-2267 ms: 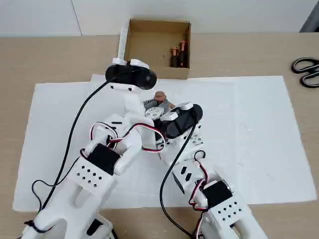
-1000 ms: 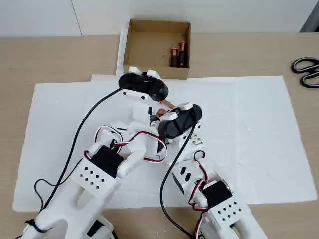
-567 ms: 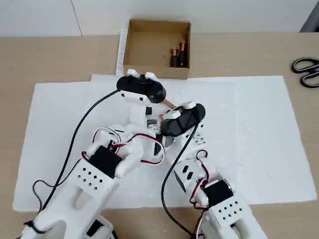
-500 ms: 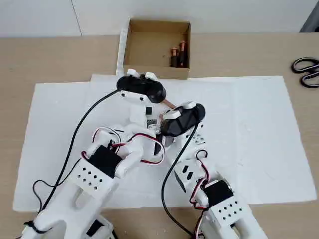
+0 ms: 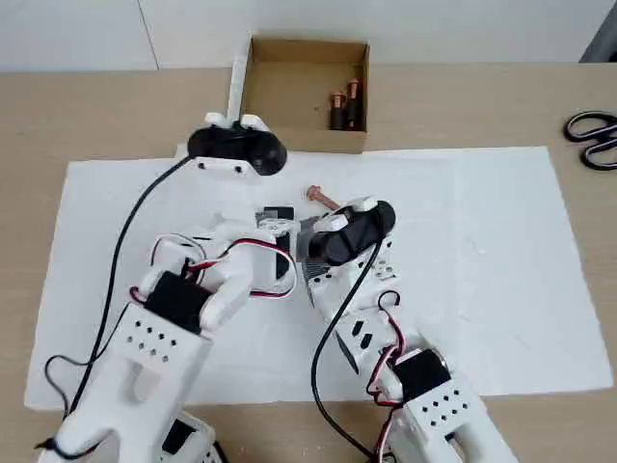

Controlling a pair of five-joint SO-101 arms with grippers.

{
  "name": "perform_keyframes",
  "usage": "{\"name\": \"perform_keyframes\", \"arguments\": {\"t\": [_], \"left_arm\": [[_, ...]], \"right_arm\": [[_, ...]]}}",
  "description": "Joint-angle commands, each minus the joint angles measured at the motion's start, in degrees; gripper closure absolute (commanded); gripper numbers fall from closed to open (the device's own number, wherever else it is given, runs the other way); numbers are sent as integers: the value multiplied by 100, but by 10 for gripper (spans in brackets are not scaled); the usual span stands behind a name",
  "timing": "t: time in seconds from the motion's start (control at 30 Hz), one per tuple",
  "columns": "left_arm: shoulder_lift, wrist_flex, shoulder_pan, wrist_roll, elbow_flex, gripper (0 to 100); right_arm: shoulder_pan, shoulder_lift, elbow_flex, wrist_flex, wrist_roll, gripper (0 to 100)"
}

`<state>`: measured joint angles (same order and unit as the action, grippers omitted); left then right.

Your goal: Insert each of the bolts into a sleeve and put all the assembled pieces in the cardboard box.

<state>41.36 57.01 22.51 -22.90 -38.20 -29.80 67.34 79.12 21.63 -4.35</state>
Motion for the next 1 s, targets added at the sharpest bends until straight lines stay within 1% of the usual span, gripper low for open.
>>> {"name": "perform_keyframes", "arguments": {"t": [0.0, 0.17, 0.23, 0.3, 0.37, 0.5, 0.6, 0.7, 0.83, 0.97], "left_arm": [[501, 26, -255, 53, 303, 808], [958, 44, -1134, 53, -31, 808], [1152, 220, -1459, 53, -268, 808], [1354, 448, -1749, 53, -462, 808], [1538, 677, -2004, 53, -593, 808], [1846, 1108, -2382, 53, -664, 808], [2031, 1354, -2532, 62, -664, 808], [2198, 1574, -2558, 62, -664, 808], [2356, 1776, -2541, 62, -673, 808], [2444, 1758, -2541, 62, -840, 808]], "right_arm": [[259, 119, -62, -101, -26, 995], [690, 92, -88, -75, -18, 995], [936, 66, -158, -48, -9, 995], [1130, 48, -413, 347, 132, 995], [1226, 22, -844, 989, 404, 995], [1349, -462, -2207, 2070, 563, 995], [1385, -1314, -3455, 2413, 563, 995], [1385, -2475, -4730, 2589, 527, 995], [1393, -4127, -6382, 2563, 510, 995], [1393, -5710, -8044, 2554, 387, 995]]}}
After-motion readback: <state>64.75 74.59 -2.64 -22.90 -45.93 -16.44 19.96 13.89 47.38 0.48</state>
